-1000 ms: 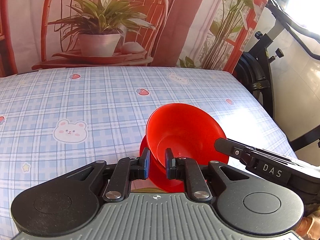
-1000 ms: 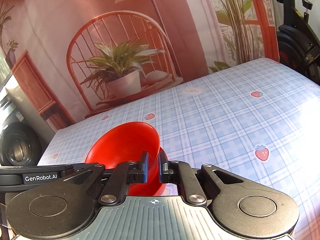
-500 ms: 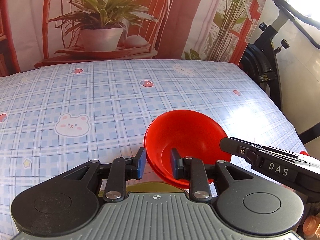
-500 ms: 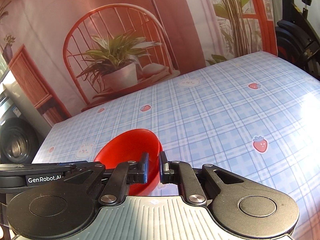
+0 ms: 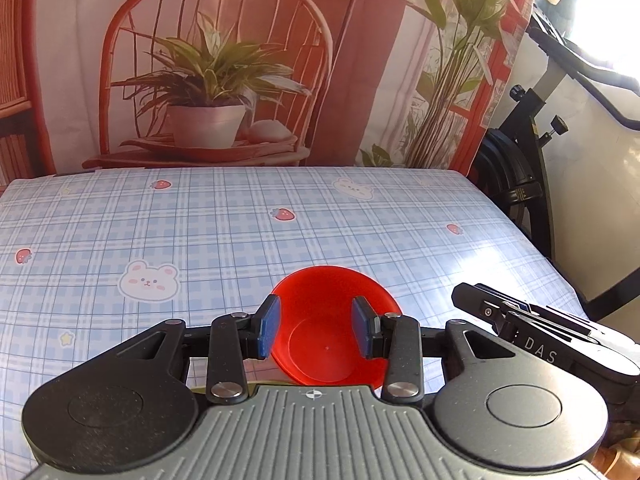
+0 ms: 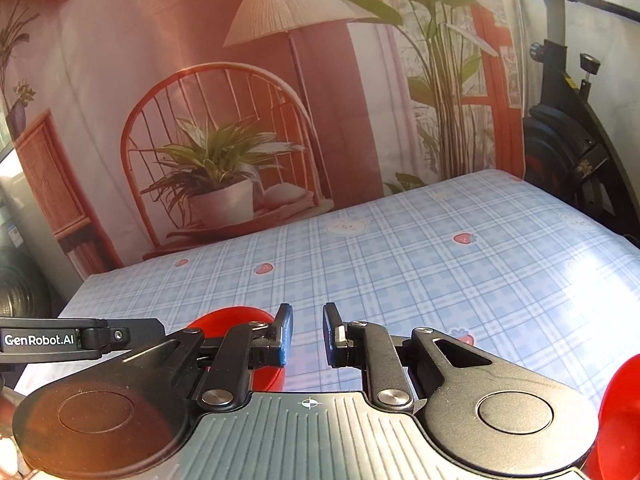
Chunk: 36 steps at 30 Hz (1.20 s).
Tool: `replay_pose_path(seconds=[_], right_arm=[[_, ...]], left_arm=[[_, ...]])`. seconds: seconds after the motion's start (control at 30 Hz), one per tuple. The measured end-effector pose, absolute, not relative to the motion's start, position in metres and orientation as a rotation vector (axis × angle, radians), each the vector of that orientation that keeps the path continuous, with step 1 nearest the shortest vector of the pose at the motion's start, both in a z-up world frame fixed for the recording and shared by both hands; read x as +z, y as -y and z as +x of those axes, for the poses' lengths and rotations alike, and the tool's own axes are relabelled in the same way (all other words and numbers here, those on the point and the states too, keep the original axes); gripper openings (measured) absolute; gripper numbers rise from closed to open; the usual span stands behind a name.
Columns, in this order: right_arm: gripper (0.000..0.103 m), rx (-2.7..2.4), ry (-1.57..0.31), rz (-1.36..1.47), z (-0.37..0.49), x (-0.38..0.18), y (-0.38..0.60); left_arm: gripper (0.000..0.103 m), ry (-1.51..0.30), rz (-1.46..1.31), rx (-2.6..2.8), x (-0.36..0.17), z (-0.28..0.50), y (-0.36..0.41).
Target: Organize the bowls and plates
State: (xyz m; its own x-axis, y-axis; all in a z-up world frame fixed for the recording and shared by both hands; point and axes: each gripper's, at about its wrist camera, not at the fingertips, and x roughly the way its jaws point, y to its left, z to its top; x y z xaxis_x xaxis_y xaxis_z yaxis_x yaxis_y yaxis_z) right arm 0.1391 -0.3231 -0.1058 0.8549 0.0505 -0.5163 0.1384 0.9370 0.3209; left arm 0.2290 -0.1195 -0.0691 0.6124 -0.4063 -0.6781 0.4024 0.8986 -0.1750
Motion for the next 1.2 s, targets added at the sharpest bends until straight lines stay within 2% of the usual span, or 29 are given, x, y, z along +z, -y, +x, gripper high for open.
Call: replay_pose_path(seconds=[0.43, 0.83, 1.2], right_arm=[[0.019, -0.196, -0.434, 0.351, 0.070, -0.093, 0.382], [0.020, -0.430, -0.470, 0.405, -0.008, -0.130, 0.453], [0.020, -0.574, -0.498, 0.490, -0.040, -0.167, 0.487]], left_arm=[[0.042, -0.734, 0.059, -0.593, -0.058, 0.183, 0.192], [0.045, -0.782, 0.155, -0.780, -0.089, 0.157, 0.279], [0.050, -0.842, 0.182, -0.888, -0.119, 0.145, 0.329]])
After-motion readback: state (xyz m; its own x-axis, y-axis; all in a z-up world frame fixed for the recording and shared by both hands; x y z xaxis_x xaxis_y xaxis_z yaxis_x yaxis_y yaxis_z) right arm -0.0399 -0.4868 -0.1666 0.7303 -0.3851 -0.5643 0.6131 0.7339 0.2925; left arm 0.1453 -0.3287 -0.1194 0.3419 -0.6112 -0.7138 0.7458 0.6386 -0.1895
